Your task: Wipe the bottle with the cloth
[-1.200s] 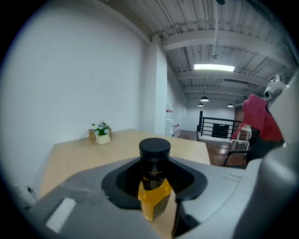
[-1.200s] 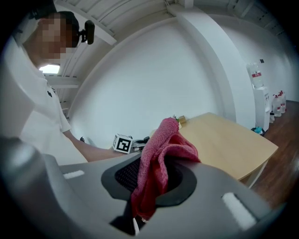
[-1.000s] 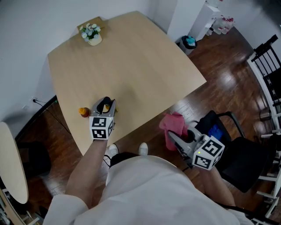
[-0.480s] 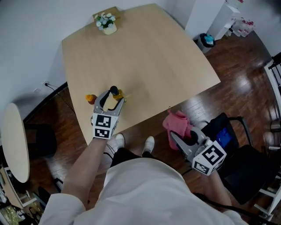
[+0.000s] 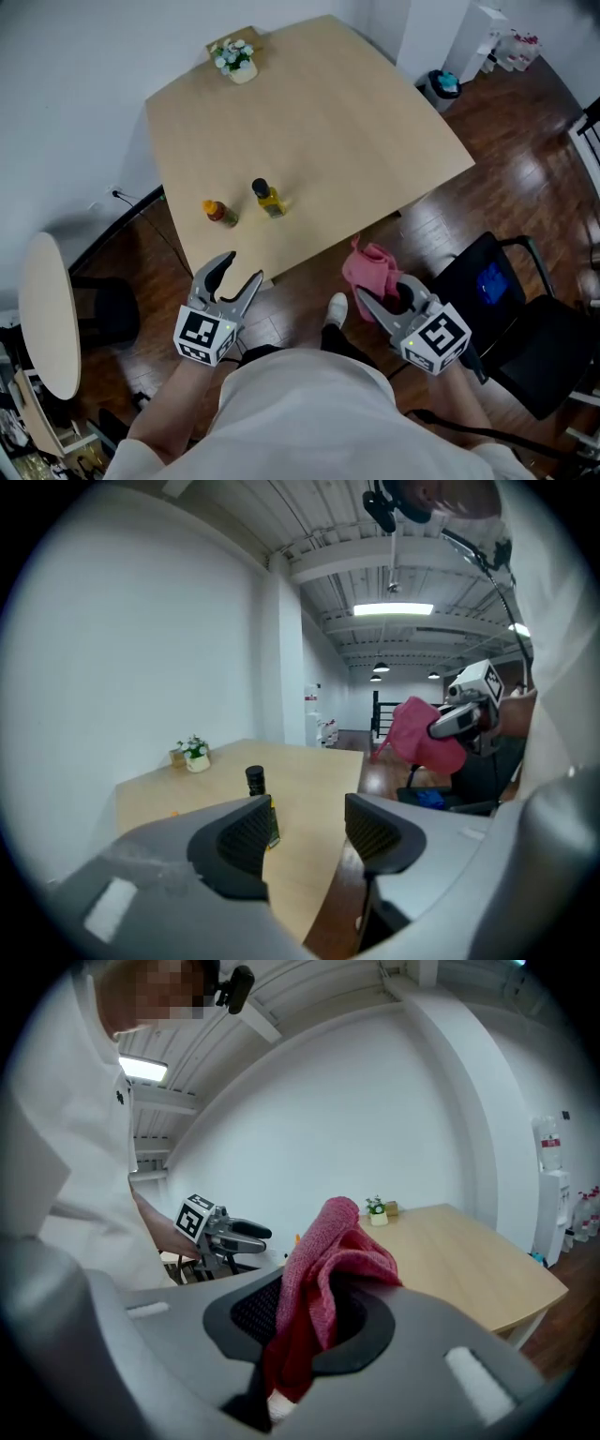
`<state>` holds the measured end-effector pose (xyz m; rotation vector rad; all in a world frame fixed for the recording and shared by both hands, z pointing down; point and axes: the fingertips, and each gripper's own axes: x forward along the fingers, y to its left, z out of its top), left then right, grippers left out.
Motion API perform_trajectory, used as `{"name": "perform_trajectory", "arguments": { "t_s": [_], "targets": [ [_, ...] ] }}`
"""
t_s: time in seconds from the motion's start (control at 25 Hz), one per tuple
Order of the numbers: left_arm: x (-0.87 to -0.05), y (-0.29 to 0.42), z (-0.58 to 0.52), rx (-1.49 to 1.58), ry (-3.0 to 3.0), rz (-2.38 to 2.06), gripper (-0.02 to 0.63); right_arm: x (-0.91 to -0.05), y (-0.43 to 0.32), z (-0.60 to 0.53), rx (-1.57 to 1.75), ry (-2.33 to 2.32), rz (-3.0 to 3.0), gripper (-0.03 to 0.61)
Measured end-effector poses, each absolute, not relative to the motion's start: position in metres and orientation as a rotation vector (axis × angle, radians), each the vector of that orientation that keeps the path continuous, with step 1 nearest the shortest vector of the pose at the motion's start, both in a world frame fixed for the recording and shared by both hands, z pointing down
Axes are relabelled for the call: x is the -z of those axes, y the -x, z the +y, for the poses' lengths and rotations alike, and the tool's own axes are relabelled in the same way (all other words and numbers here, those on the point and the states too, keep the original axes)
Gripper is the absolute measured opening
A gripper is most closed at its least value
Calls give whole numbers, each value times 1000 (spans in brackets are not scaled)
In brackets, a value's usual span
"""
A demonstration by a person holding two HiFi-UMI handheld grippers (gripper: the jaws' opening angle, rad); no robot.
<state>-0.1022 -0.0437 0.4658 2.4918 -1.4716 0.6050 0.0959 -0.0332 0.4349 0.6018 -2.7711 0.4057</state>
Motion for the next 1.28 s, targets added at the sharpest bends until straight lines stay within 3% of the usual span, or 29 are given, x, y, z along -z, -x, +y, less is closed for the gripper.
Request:
{"name": "perform_trajectory", "arguments": {
  "t_s": [0.64,1.04,1.28],
  "targets": [
    [-427,211,234,-364,-2783,-1078,221,-399,48,240,-521,-828,-2788,75],
    [-438,243,330,-321,-2726,-1014,216,-371,57,341,-417,-923,-2760,75],
    [-441,212,374,-310,-2710,-961,215,-364,36,394,-364,-954,-2766,75]
  ]
}}
